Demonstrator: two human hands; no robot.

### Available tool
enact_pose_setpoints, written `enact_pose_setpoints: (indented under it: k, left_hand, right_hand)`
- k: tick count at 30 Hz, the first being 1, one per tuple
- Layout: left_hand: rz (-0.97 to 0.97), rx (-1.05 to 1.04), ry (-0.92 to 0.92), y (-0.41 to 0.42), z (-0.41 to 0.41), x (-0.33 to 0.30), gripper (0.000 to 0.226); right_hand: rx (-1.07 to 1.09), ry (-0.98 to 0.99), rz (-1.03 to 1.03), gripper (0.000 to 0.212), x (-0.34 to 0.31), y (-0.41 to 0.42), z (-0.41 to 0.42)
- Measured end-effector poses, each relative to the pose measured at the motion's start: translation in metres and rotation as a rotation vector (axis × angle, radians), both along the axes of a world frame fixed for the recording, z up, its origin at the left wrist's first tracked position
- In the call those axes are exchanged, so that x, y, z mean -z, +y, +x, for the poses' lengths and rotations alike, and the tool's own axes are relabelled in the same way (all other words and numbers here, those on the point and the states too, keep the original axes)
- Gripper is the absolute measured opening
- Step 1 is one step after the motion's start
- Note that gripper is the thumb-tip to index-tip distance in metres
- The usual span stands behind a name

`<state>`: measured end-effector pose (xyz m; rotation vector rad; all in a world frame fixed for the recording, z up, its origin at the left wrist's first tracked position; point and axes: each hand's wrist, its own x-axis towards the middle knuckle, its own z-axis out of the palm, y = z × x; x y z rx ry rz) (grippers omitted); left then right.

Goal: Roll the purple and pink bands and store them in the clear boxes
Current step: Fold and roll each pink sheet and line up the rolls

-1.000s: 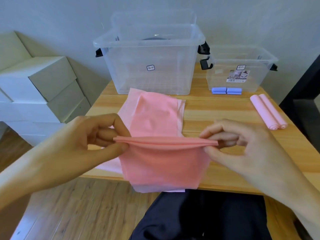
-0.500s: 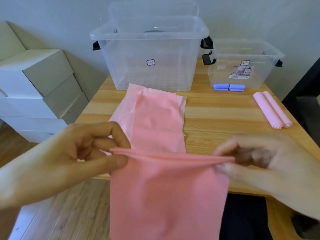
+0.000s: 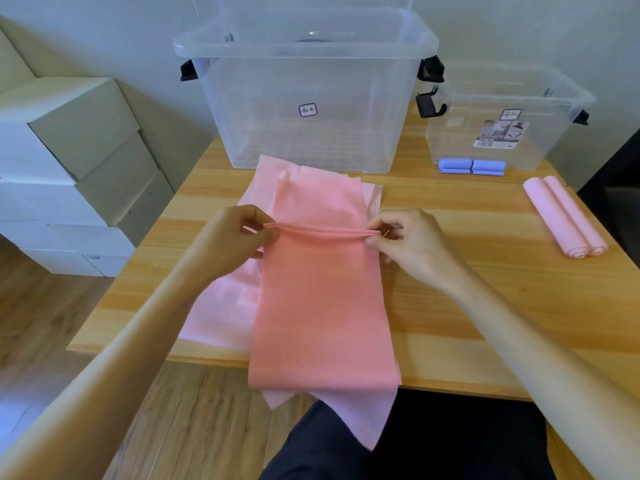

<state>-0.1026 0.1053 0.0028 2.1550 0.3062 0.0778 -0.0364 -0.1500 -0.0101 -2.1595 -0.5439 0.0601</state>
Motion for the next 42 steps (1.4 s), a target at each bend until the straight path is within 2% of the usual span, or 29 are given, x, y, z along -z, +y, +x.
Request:
enact_pose_setpoints:
  k: [3, 7, 17, 21, 25, 28, 33, 36, 42]
  left_hand:
    - [0.204, -0.043, 0.006, -0.001, 0.008, 0.007, 0.003]
    - [0.248, -0.067, 0.019, -0.005, 0.011, 0.009, 0.003]
    - [0.076, -0.048, 0.000, -0.003, 0.010, 0.008, 0.014]
    - [-0.028, -0.040, -0.029, -0.003, 0.002, 0.004, 0.018]
    - [-0.129, 0.021, -0.021, -0.004, -0.008, -0.007, 0.016]
    - [-0.149, 0.028, -0.032, -0.010, -0.015, -0.015, 0.014]
    - [-0.140, -0.028, -0.105, -0.014, -0.022, -0.020, 0.013]
    - [-0.114, -0.056, -0.147, -0.014, -0.028, -0.022, 0.015]
    - [0.101, -0.012, -0.248, -0.018, -0.045, -0.038, 0.033]
  right_hand:
    - [0.011, -0.082, -0.097, 0.007, 0.006, 0.007, 0.008]
    - [-0.016, -0.143, -0.152, 0.008, 0.013, 0.010, 0.012]
    - [0.070, -0.279, -0.177, 0.009, 0.022, 0.016, 0.007]
    - [0.063, -0.304, -0.192, 0.024, 0.021, 0.015, 0.006]
    - [-0.025, -0.330, -0.309, 0.042, 0.017, 0.016, 0.009]
    - [-0.044, -0.343, -0.351, 0.043, 0.017, 0.016, 0.010]
    - [0.033, -0.453, -0.284, 0.019, 0.025, 0.015, 0.007]
    - [0.041, -0.464, -0.185, 0.015, 0.023, 0.010, 0.003]
    - [-0.041, -0.406, 0.002, 0.008, -0.009, -0.013, -0.025]
